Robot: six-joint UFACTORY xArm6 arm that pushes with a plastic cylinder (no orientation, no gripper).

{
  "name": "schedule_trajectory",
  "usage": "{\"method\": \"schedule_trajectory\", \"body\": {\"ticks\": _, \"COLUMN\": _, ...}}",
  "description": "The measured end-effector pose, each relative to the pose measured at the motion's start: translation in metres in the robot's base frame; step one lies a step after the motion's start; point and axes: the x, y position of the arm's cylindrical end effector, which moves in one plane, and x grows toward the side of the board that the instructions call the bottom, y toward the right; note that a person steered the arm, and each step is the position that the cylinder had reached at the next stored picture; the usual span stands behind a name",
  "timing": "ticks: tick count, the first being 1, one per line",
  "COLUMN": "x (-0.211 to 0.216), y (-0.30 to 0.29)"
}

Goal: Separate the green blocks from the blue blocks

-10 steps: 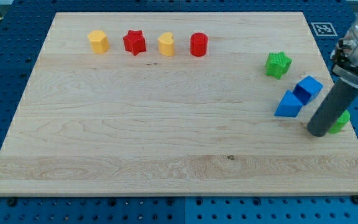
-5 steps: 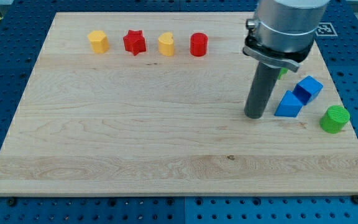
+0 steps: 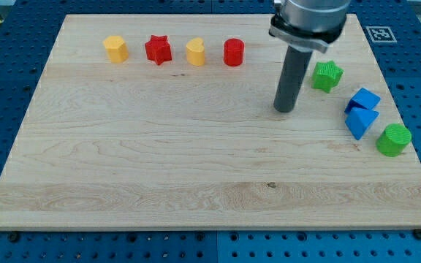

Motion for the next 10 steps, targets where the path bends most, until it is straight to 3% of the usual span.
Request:
{"method": "schedule_trajectory", "body": {"ticks": 3, "x": -0.073, "y": 0.008}}
{"method": "schedule_trajectory", "body": {"ticks": 5, "x": -0.073, "y": 0.053}}
{"method": "schedule_trajectory", "body": {"ticks": 10, "x": -0.045, "y": 0.064}}
